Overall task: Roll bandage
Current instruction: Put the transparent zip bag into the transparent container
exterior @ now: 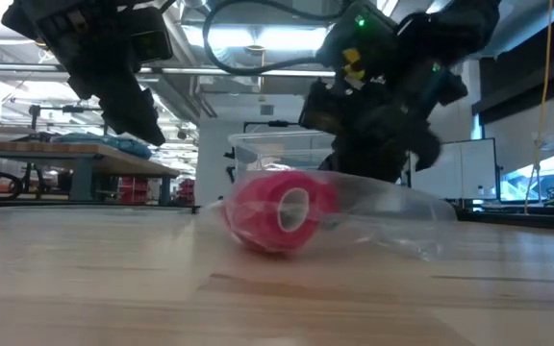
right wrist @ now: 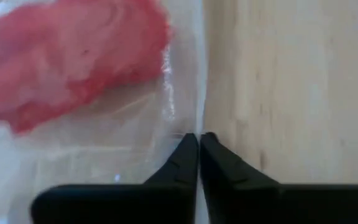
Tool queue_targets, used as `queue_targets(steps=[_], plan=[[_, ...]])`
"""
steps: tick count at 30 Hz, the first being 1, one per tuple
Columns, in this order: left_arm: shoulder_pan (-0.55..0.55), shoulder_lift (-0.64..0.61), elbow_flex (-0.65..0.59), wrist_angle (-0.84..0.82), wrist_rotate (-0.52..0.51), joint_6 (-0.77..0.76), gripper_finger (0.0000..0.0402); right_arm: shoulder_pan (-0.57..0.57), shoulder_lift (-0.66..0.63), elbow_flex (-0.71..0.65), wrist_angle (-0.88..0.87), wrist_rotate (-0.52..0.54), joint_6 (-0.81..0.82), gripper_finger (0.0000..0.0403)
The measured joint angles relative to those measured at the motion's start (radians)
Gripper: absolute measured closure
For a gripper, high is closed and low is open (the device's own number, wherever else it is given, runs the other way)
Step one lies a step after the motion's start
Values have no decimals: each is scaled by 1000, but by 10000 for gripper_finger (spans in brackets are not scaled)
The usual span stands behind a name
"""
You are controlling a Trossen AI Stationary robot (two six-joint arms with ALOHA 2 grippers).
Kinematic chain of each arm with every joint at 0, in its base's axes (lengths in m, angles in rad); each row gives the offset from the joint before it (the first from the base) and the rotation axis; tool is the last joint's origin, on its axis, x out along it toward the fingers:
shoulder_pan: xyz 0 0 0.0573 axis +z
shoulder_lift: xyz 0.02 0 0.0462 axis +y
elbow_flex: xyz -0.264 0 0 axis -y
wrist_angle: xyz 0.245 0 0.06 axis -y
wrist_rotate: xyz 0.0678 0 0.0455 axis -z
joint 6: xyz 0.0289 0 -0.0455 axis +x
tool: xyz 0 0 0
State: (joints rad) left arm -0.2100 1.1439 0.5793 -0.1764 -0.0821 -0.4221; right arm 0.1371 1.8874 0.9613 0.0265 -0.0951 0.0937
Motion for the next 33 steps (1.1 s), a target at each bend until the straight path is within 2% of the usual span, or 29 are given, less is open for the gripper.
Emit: queue_targets(steps=[2, 5, 8, 12, 16, 19, 24, 29, 33], plan=[[0, 0, 0, 0, -3, 0, 213, 4, -28, 18, -88, 25, -22, 388], [0, -1, 0, -1, -3, -2, 213, 16, -96, 51, -217, 118, -52, 386], [1, -18, 2, -3, -4, -3, 213, 35, -182, 87, -331, 238, -99, 397], [7, -71, 46, -82, -45, 46, 213, 40, -306, 153, -461, 421, -145, 391], [21, -147, 115, -173, -127, 151, 213, 9, -400, 207, -484, 658, -274, 398], [37, -208, 149, -188, -191, 238, 213, -51, -438, 260, -438, 739, -364, 396], [70, -299, 169, -190, -278, 388, 213, -211, -446, 345, -342, 736, -475, 399], [135, -354, 167, -233, -350, 485, 213, -417, -431, 351, -274, 595, -526, 397], [193, -360, 167, -250, -355, 526, 213, -539, -409, 351, -250, 462, -489, 399]])
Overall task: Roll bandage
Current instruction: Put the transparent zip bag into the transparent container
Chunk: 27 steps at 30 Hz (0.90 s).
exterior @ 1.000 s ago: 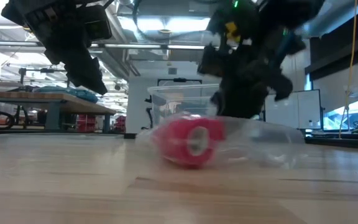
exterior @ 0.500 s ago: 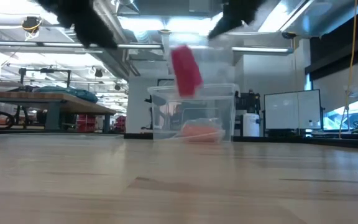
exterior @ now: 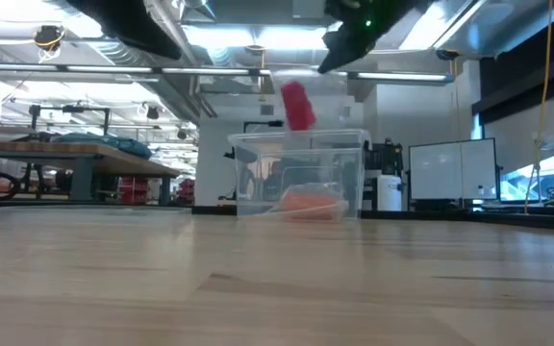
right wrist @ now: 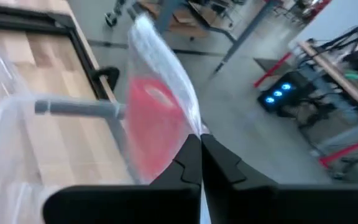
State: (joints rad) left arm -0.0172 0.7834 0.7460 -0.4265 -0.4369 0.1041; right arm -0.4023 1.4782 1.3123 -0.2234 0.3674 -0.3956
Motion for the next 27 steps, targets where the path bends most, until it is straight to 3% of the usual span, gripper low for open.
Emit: queue_targets(steps=[5, 16, 27], plan=[[63, 6, 0, -4, 1, 59, 213, -47, 69, 0, 43, -105, 29, 398], [138, 9, -1, -8, 2, 126, 213, -59, 192, 0, 128, -110, 34, 396], [150, 9, -1, -4, 6, 133, 213, -71, 295, 0, 219, -93, 140, 396]])
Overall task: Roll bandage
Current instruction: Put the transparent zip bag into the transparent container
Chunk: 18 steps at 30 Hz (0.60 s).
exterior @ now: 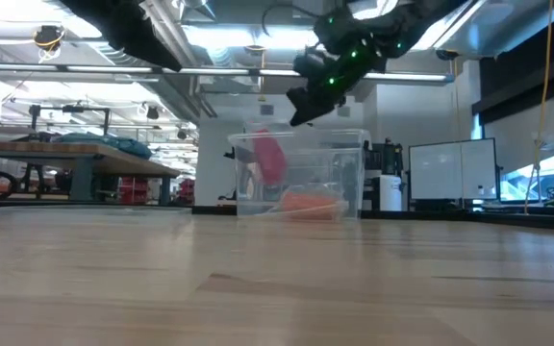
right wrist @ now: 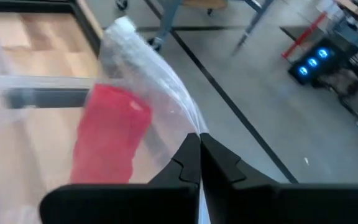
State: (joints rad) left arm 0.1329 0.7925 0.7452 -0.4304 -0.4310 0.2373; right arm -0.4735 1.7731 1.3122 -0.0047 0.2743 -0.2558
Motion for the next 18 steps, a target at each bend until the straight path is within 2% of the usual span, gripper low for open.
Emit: queue_targets(steps=[12, 18], plan=[[0, 0, -1, -4, 2, -18, 213, -4, 43, 2, 3, 48, 44, 395], [0, 1, -1, -5, 1, -18, 213, -4, 34, 58, 12, 73, 44, 395]])
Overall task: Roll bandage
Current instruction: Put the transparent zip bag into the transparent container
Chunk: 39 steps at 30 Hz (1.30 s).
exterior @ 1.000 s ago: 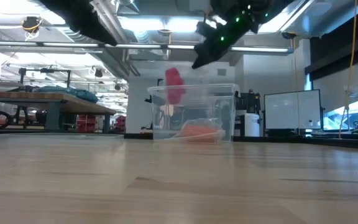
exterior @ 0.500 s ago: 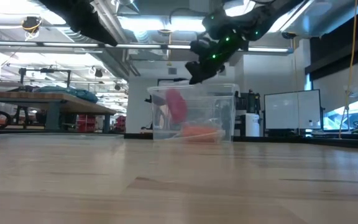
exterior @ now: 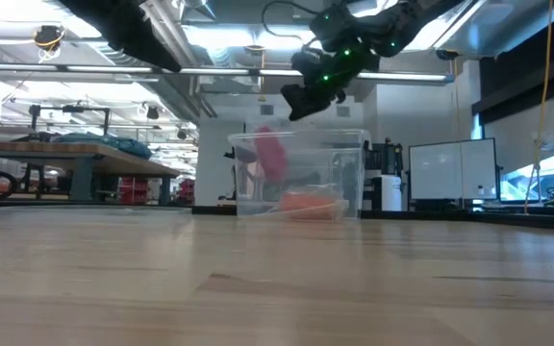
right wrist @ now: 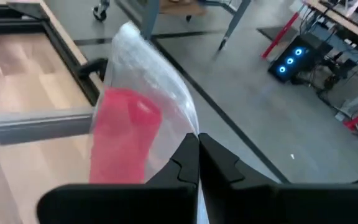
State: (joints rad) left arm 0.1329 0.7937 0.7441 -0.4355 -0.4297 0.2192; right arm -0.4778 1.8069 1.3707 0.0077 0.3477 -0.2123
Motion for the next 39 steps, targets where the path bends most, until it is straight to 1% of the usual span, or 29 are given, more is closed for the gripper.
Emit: queue_targets(steps=[4, 9, 12, 16, 19, 22, 26, 30, 34, 36, 39], plan=[[0, 0, 0, -5, 0, 0, 213, 0, 2, 1, -26, 0, -5, 395], [0, 0, 0, 4, 0, 10, 213, 14, -27, 0, -84, -12, -79, 395], [4, 2, 0, 44, 11, 9, 213, 20, -89, 1, -103, -113, -109, 395], [39, 24, 5, 141, 116, -19, 213, 20, -158, 2, -155, -256, -187, 395], [87, 72, 30, 217, 143, -63, 213, 19, -188, 2, -162, -344, -220, 395], [137, 137, 40, 292, 177, -80, 213, 19, -193, 2, -155, -355, -253, 395], [195, 237, 43, 466, 245, -104, 213, 19, -193, 1, -156, -371, -269, 395], [235, 313, 43, 592, 246, -116, 213, 20, -200, 1, -157, -387, -269, 395], [260, 351, 43, 669, 242, -118, 213, 20, -203, 1, -162, -393, -268, 395], [268, 354, 43, 659, 211, -112, 213, 26, -203, 1, -162, -393, -269, 395], [269, 346, 43, 612, 126, -106, 213, 33, -210, 1, -170, -383, -269, 395]])
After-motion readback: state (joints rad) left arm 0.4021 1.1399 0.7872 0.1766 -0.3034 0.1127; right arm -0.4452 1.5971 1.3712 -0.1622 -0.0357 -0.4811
